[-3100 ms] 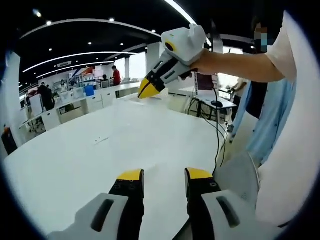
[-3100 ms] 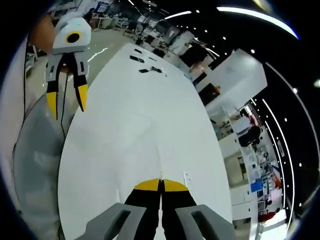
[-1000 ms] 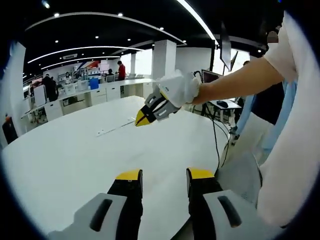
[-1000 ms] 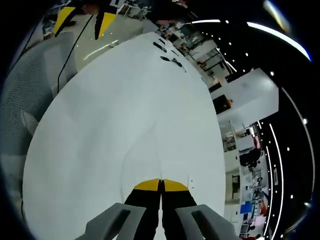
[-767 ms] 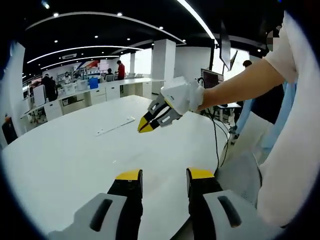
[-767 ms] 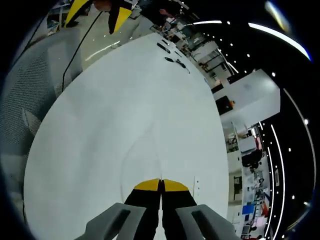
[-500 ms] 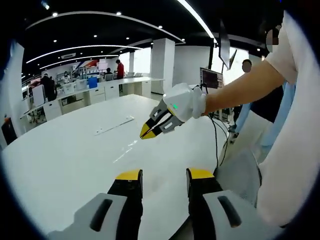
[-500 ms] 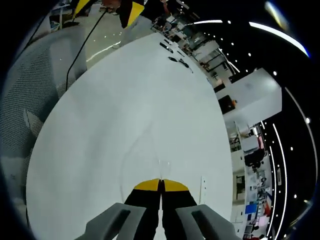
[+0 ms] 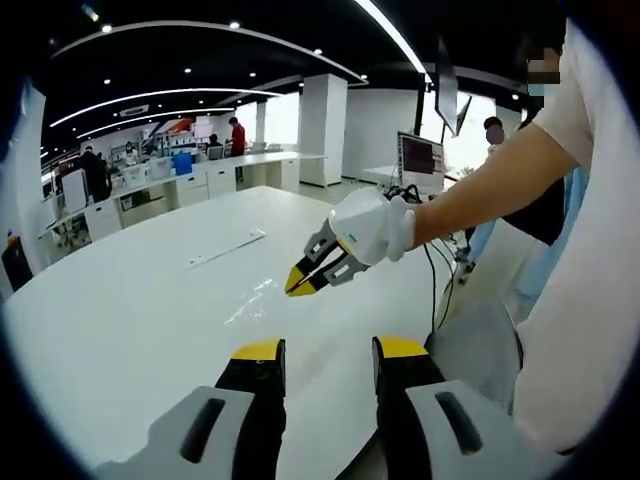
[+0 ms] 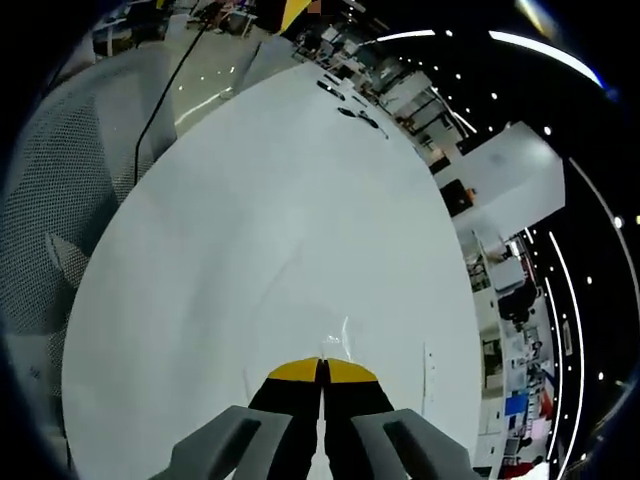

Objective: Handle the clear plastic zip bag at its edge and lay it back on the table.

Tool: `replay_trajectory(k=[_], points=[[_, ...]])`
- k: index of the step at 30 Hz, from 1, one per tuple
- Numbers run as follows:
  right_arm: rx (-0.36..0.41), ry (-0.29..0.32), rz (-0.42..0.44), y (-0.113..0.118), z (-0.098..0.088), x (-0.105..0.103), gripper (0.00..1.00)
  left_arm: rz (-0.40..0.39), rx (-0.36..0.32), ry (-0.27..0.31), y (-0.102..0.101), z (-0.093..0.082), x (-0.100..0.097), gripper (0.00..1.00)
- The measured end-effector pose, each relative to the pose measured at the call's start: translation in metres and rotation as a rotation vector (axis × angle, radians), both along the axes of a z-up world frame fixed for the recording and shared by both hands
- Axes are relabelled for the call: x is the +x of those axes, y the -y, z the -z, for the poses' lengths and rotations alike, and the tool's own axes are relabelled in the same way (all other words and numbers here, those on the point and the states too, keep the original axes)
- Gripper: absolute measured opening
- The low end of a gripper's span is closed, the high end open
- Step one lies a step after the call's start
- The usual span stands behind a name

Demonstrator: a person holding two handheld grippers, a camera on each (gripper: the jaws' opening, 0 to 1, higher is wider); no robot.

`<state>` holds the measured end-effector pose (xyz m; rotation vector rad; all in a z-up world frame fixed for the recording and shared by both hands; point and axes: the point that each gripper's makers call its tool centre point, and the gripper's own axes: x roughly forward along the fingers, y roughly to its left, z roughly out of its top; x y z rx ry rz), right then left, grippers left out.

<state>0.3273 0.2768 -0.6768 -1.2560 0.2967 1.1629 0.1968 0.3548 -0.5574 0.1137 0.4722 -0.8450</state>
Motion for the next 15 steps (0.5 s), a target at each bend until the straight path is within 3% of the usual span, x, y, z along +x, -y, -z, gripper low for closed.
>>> replay_trajectory(k=[15], points=[[0.008, -0.051, 0.046, 0.001, 0.019, -0.011, 0.0, -0.001, 0.008, -0.012, -0.002, 0.008, -0.004, 0.32]])
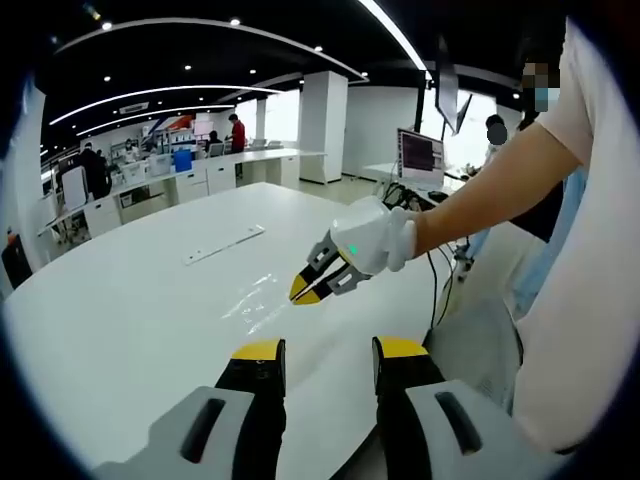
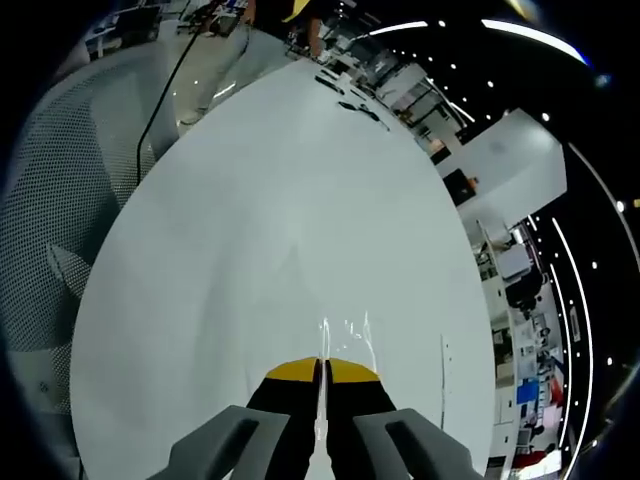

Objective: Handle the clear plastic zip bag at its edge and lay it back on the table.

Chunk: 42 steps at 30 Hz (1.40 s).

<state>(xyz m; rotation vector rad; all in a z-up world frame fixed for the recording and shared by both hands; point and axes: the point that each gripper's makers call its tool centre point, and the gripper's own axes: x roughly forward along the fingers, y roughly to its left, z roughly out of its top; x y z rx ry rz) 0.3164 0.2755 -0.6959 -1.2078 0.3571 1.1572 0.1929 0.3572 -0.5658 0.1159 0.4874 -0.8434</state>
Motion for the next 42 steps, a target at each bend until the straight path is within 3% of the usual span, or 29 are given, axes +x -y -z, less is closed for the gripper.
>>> replay_trajectory(k=[32, 42], points=[[0.009, -0.16, 0.046, -0.001, 0.031, -0.024, 0.09, 0.001, 0.01, -0.015, 0.003, 0.005, -0.006, 0.32], [0.001, -0.186, 0.046, -0.002, 0.034, -0.028, 0.11, 0.002, 0.012, -0.016, 0.002, 0.006, -0.007, 0.32]])
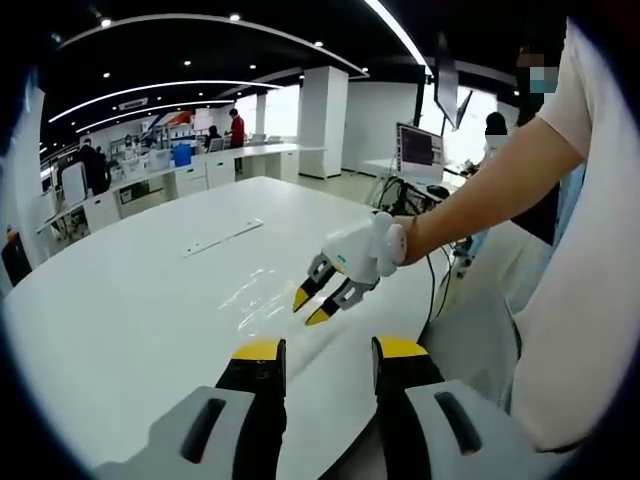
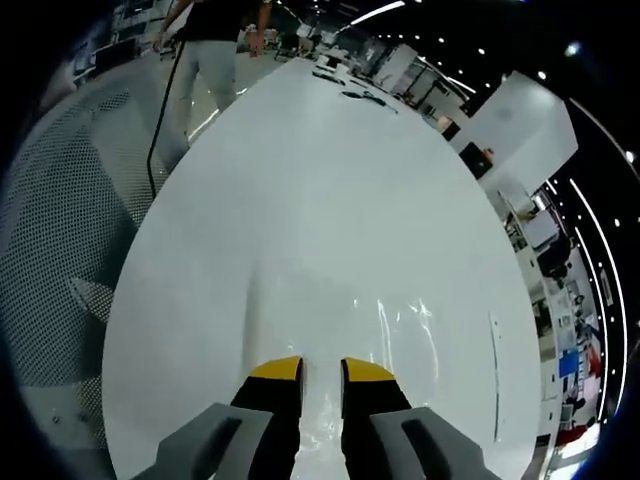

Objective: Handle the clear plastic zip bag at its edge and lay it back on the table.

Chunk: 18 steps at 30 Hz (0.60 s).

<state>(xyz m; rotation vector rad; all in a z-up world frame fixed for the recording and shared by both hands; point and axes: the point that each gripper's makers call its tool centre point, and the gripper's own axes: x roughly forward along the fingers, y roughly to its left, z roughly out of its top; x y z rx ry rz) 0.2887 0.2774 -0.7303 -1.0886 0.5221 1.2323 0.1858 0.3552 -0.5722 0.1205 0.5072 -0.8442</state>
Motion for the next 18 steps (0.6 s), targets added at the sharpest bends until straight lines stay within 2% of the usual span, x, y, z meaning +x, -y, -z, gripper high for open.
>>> replay_trajectory(k=[13, 18], points=[[0.01, -0.045, 0.011, -0.0032, 0.0054, -0.0078, 0.13, 0.004, 0.005, 0.0, -0.0022, 0.0019, -0.0016, 0.31], [0.003, -0.045, 0.026, 0.0027, 0.0071, -0.0057, 0.13, 0.004, 0.009, -0.004, -0.0019, 0.0034, -0.0037, 0.32]])
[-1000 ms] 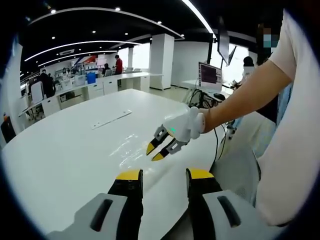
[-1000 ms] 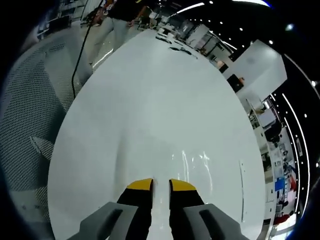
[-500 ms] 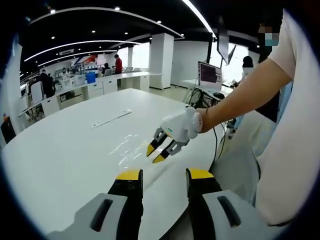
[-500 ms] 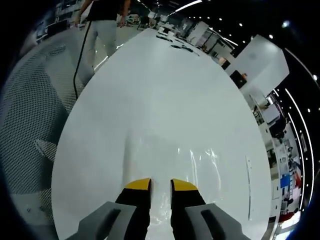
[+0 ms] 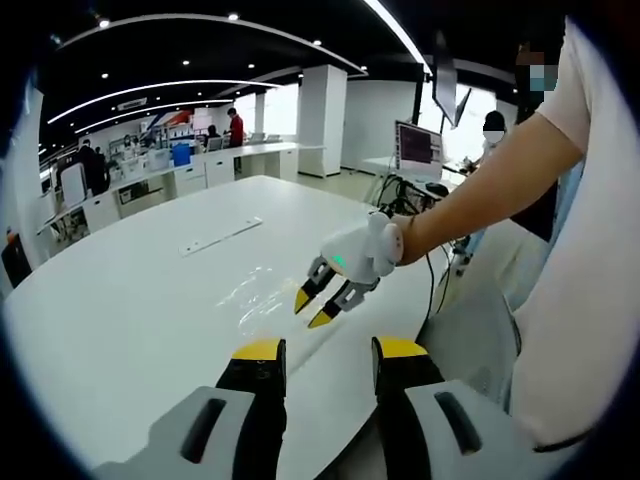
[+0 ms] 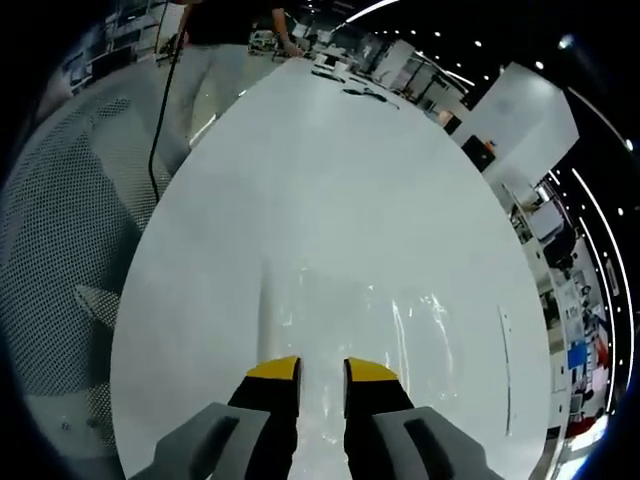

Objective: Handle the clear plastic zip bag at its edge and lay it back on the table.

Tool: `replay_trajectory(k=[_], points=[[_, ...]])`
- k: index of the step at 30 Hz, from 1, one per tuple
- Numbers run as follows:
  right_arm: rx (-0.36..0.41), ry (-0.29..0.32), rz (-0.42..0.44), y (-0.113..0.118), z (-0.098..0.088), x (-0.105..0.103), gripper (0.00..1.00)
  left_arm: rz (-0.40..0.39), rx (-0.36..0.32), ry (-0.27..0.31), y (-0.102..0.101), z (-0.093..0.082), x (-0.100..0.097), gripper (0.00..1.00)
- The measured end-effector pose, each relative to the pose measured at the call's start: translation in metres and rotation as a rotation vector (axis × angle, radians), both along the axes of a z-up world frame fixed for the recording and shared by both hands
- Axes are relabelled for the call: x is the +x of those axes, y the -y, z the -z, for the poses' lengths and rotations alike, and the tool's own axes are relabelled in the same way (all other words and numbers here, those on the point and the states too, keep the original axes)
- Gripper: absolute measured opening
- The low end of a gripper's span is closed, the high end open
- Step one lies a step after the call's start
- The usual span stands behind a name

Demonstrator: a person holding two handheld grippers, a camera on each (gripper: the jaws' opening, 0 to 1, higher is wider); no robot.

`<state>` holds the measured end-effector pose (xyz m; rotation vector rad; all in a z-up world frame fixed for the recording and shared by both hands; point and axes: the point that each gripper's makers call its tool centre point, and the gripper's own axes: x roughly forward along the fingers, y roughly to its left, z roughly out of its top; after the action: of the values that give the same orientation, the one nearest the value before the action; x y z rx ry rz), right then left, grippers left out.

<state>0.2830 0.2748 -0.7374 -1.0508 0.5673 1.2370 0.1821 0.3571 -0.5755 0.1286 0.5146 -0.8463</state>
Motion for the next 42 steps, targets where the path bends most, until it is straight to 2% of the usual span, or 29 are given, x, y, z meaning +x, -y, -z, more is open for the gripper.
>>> replay_trajectory(k=[15, 23, 31, 42], points=[[0.015, -0.02, 0.009, 0.003, 0.003, -0.012, 0.14, 0.001, 0.002, -0.006, 0.003, 0.002, -0.003, 0.31], [0.054, -0.021, 0.046, 0.008, -0.004, -0.017, 0.15, 0.0, -0.001, -0.007, 0.005, 0.002, -0.006, 0.32], [0.108, -0.022, 0.092, 0.013, -0.016, -0.022, 0.16, -0.014, -0.005, -0.012, -0.004, 0.015, -0.008, 0.33], [0.233, -0.044, 0.2, 0.016, -0.04, -0.036, 0.22, -0.058, 0.007, -0.033, -0.02, 0.041, -0.018, 0.35]])
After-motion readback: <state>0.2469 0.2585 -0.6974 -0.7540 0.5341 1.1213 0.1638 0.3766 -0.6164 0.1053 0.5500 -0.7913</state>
